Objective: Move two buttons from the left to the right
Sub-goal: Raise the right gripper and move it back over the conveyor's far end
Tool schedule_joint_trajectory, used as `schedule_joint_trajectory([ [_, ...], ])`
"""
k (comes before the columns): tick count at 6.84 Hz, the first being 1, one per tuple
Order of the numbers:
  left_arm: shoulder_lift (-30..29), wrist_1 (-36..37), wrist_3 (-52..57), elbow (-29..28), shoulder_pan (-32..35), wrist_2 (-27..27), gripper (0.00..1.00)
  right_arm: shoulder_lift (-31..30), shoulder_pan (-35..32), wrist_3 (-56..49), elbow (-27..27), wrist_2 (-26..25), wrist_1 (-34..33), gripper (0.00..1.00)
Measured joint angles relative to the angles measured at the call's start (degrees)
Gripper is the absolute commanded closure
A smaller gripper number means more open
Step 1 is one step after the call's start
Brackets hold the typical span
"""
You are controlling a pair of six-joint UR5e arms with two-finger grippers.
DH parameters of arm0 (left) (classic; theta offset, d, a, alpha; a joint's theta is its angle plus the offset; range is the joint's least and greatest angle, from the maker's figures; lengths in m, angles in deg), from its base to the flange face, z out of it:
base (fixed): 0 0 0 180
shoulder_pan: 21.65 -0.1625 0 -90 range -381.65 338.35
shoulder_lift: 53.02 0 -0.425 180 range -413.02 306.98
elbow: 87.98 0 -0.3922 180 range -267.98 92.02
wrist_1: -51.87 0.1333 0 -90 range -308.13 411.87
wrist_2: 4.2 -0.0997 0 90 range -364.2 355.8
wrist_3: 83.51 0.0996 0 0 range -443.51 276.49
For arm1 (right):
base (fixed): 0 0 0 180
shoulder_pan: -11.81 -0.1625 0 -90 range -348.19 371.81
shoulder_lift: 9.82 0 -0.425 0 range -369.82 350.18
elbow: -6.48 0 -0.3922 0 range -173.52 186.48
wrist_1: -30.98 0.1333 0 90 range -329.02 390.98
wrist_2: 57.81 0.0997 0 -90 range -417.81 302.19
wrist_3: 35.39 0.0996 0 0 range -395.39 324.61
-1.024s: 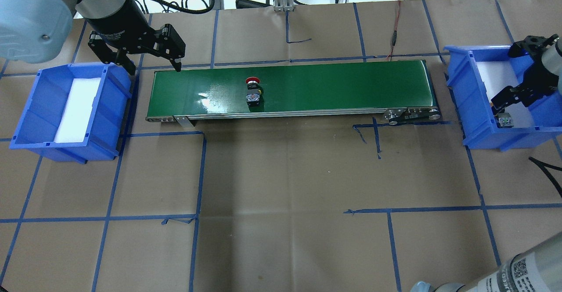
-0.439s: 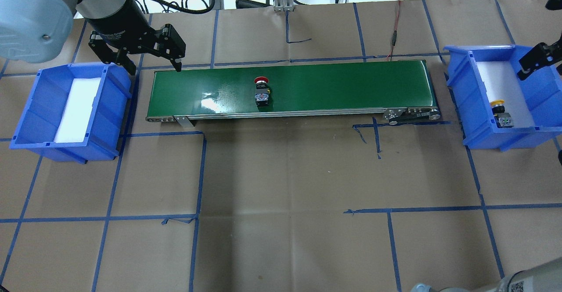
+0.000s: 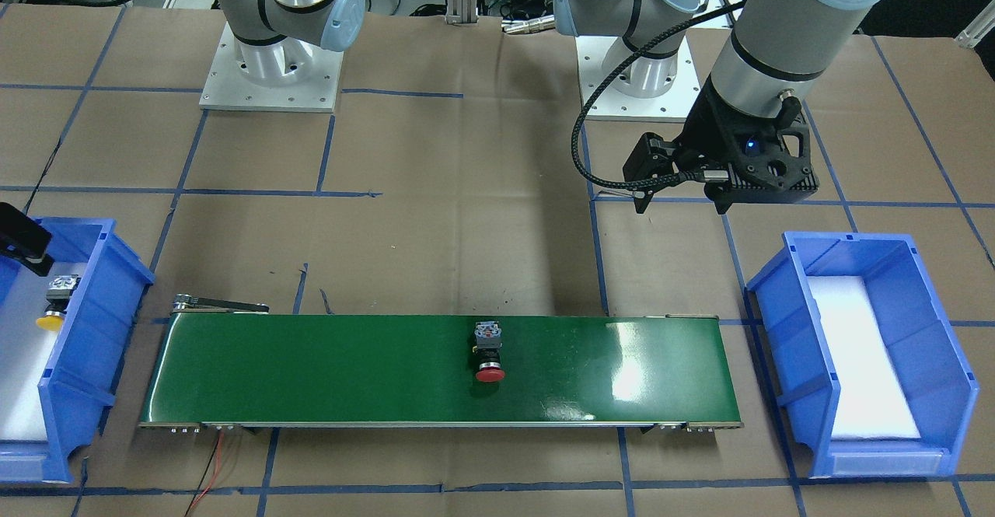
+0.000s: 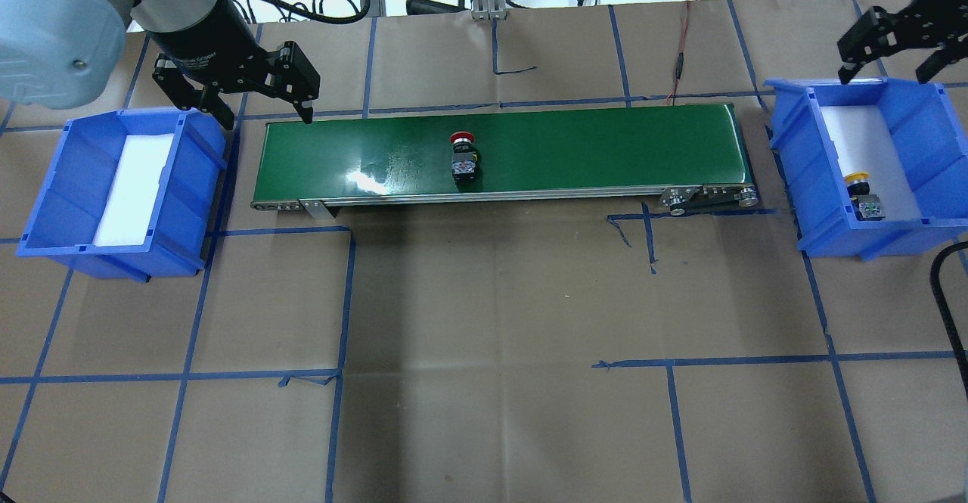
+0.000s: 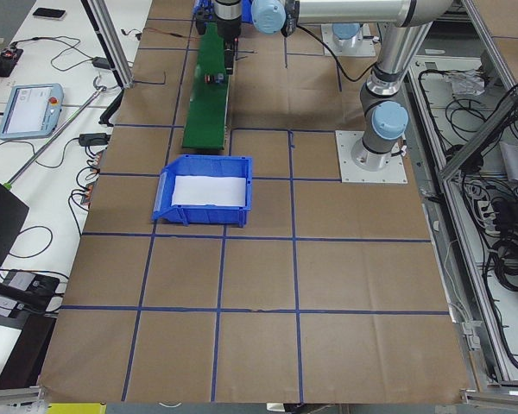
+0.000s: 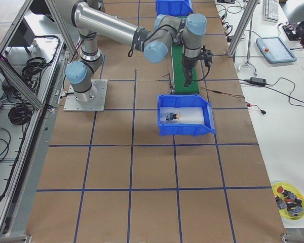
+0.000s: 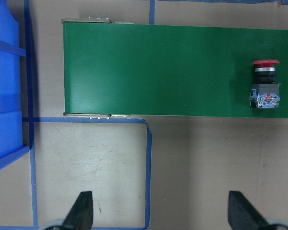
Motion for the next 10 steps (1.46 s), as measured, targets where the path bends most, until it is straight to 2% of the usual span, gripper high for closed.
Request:
schedule_joint_trajectory([
  [2,0.02,0.00,-0.05,-0.05,0.00,0.00,0.00,-2.86,-10.36,12.01,-0.08,-0.37,0.09,0.00],
  [3,0.03,0.00,-0.06,-0.06,0.00,0.00,0.00,-3.42,-13.10,15.11,0.18,-0.46,0.29,0.00],
  [10,0.03,0.00,-0.06,-0.06,0.00,0.00,0.00,-3.24,-14.89,17.27,0.90,-0.69,1.14,0.00],
])
